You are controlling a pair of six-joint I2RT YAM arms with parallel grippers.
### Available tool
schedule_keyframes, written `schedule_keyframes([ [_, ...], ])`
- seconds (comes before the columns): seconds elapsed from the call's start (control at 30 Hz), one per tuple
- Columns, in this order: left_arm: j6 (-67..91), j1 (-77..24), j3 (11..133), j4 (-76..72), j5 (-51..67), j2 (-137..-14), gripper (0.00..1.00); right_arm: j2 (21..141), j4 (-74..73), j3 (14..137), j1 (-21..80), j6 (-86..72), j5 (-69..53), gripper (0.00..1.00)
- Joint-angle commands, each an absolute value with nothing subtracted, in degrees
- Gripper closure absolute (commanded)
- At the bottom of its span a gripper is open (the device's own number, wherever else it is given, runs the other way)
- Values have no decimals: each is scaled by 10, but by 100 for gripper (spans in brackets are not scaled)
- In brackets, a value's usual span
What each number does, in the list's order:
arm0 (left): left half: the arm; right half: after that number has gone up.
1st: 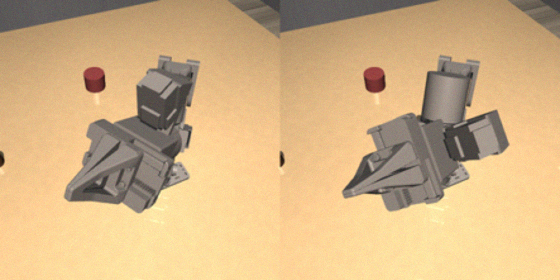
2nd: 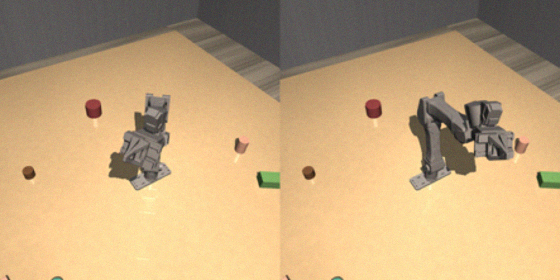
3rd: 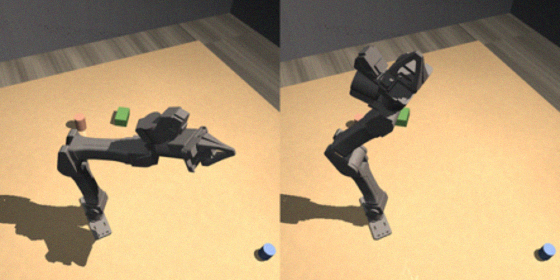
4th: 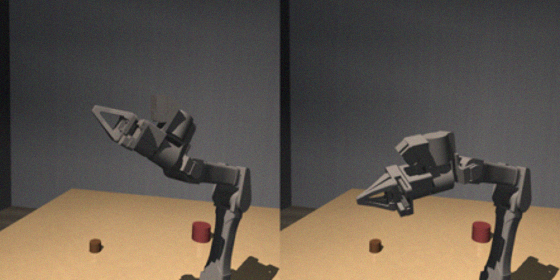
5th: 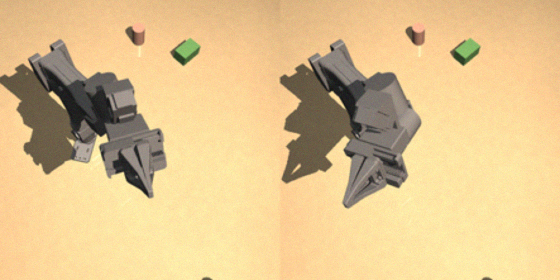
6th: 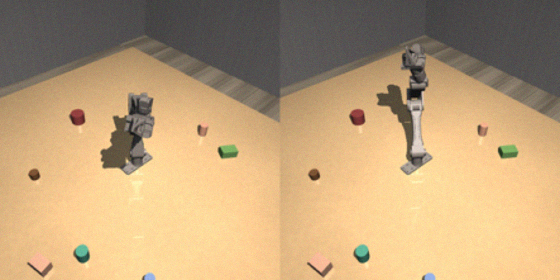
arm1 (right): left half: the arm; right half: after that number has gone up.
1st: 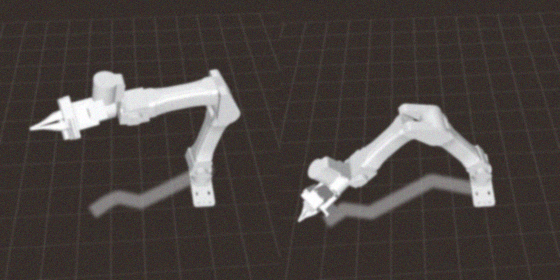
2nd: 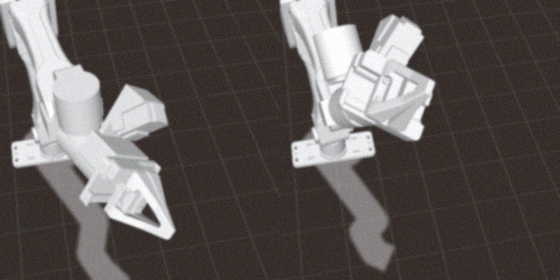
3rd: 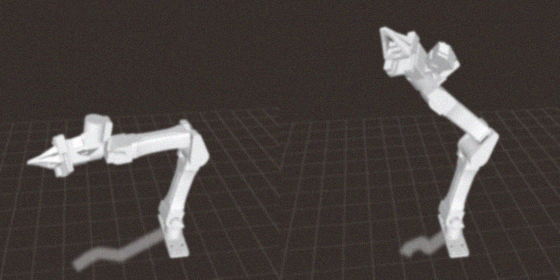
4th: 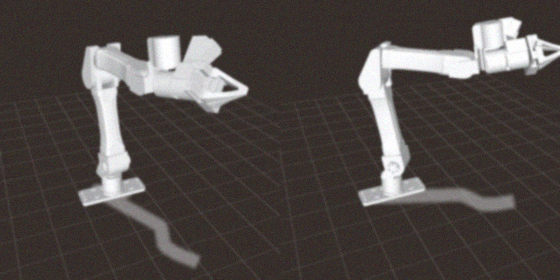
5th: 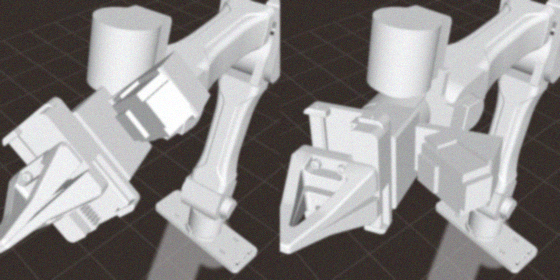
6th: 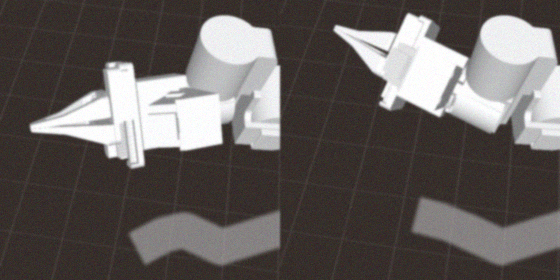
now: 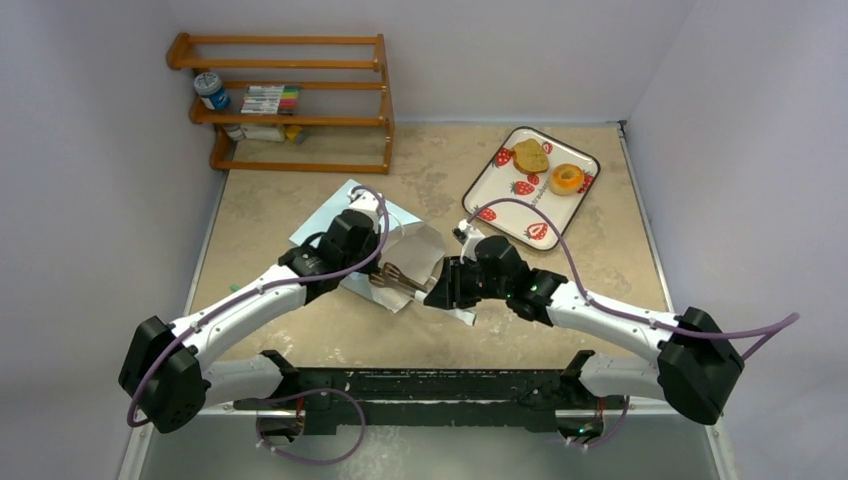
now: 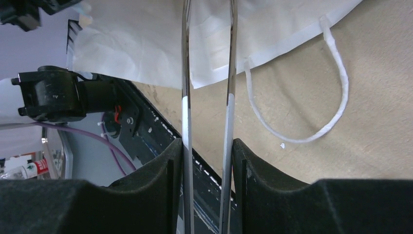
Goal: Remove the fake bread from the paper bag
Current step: Take out the fake bread from the paper bag.
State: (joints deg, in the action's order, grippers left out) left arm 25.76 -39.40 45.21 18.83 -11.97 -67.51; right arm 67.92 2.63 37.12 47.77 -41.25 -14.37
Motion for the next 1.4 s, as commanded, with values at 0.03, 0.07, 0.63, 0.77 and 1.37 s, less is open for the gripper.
schedule_keyframes([
  [0.03, 242, -398, 499, 211, -92, -670, 100, 680, 119, 363, 485, -444, -137, 59],
  [0.07, 241, -398, 500, 215, -92, -672, 100, 679, 119, 365, 487, -444, -134, 58],
  [0.63, 248, -398, 503, 186, -72, -703, 100, 736, 136, 418, 490, -424, -126, 56],
  [0.77, 244, -398, 509, 189, -72, -707, 100, 747, 140, 433, 491, -423, -130, 56],
  [1.37, 234, -398, 519, 184, -69, -723, 100, 747, 96, 475, 499, -409, -110, 54],
])
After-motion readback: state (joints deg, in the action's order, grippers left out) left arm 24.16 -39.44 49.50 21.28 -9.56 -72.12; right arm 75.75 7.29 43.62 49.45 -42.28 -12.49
